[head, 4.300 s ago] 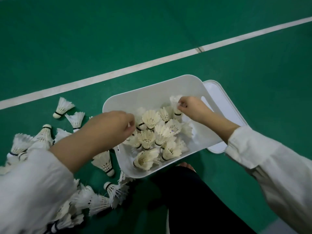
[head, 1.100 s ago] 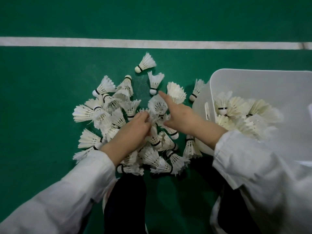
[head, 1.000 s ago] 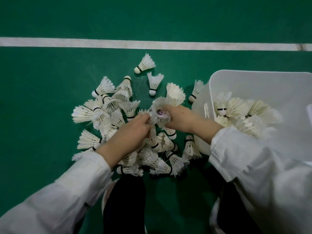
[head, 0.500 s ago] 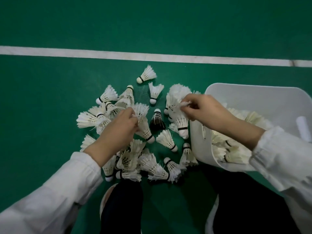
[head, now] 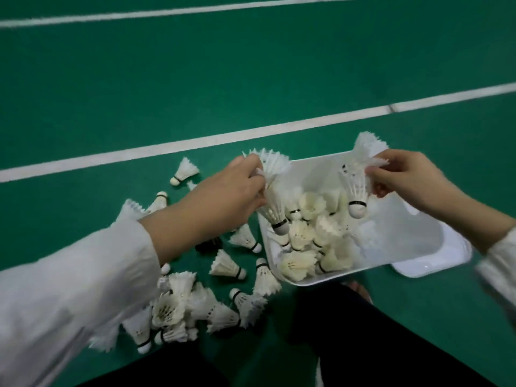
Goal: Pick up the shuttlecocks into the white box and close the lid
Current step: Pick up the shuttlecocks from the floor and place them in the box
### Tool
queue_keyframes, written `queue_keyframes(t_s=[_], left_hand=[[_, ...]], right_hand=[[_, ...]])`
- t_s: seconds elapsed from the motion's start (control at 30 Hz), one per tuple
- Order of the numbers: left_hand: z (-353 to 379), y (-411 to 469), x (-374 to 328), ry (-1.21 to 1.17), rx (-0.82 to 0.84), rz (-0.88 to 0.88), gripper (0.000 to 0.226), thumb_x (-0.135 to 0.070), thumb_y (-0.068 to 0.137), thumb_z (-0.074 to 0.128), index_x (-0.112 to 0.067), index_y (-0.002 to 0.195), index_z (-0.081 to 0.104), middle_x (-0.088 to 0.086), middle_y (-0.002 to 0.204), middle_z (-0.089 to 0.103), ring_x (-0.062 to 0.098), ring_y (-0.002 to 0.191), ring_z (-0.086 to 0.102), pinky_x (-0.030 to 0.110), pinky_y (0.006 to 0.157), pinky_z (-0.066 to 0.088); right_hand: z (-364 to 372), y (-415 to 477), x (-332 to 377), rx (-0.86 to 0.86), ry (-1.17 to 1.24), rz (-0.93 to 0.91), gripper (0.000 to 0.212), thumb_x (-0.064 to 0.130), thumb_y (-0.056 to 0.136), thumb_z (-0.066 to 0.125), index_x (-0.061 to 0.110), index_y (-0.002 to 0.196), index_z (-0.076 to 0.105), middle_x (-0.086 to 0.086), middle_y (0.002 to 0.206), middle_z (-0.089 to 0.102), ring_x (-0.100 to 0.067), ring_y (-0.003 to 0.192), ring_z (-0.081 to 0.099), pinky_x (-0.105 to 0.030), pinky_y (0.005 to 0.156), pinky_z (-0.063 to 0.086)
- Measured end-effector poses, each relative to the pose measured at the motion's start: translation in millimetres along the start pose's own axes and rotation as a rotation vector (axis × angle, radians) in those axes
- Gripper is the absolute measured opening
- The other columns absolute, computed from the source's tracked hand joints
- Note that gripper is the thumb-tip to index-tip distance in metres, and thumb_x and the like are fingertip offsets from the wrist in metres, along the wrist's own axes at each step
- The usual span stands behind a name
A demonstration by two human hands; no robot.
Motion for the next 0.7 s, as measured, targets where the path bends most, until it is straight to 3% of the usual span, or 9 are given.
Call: queue_keyframes(t_s=[0.13, 0.33, 0.4, 0.57, 0.7], left_hand=[[15, 37, -46, 0.039, 0.08, 0.182, 0.024, -0.033, 0.09, 0.05, -0.012, 0.097, 0.06, 0.001, 0.112, 0.043, 0.017, 0.102, 0.041, 0.039, 0.084, 0.045], [67, 66, -81, 0.087, 0.008, 0.248, 0.015, -0.021, 0.081, 0.065, -0.007, 0.081, 0.063, 0.009, 0.098, 0.052, 0.026, 0.087, 0.052, 0.038, 0.062, 0.05], [83, 62, -85, 0.058, 0.005, 0.222, 0.015, -0.018, 0.075, 0.071, -0.006, 0.075, 0.063, 0.011, 0.091, 0.054, 0.028, 0.079, 0.054, 0.039, 0.058, 0.052], [104, 50, -75, -0.028, -0.002, 0.063, 0.015, -0.019, 0.08, 0.067, -0.005, 0.079, 0.063, 0.01, 0.098, 0.052, 0.028, 0.087, 0.054, 0.04, 0.067, 0.052], [101, 53, -68, -0.068, -0.03, -0.018, 0.017, -0.021, 0.085, 0.061, -0.004, 0.085, 0.064, 0.008, 0.103, 0.05, 0.026, 0.095, 0.049, 0.042, 0.074, 0.05]], right_hand=[[-30, -8, -71, -0.138, -0.182, 0.118, 0.014, 0.013, 0.088, 0.053, 0.002, 0.087, 0.061, -0.017, 0.071, 0.067, -0.026, 0.061, 0.057, -0.028, 0.058, 0.041], [-3, 9, -143, -0.069, -0.381, 0.215, 0.021, 0.018, 0.088, 0.052, 0.005, 0.101, 0.062, -0.02, 0.094, 0.069, -0.034, 0.089, 0.061, -0.028, 0.068, 0.036], [6, 18, -150, -0.056, -0.41, 0.221, 0.023, 0.016, 0.089, 0.05, 0.003, 0.104, 0.062, -0.02, 0.099, 0.067, -0.036, 0.095, 0.059, -0.028, 0.069, 0.035], [14, 31, -145, -0.024, -0.471, 0.214, 0.024, 0.012, 0.087, 0.046, -0.001, 0.102, 0.06, -0.023, 0.097, 0.065, -0.038, 0.094, 0.057, -0.033, 0.073, 0.043], [11, 20, -129, 0.054, -0.427, 0.183, 0.023, 0.014, 0.087, 0.045, 0.001, 0.099, 0.06, -0.017, 0.081, 0.066, -0.033, 0.078, 0.06, -0.031, 0.064, 0.043]])
Point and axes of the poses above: each hand's wrist, its own y-axis towards the middle knuckle, its own z-axis out of the palm, x = y × z, the point moved 4 cm from there along y, towards the middle knuckle
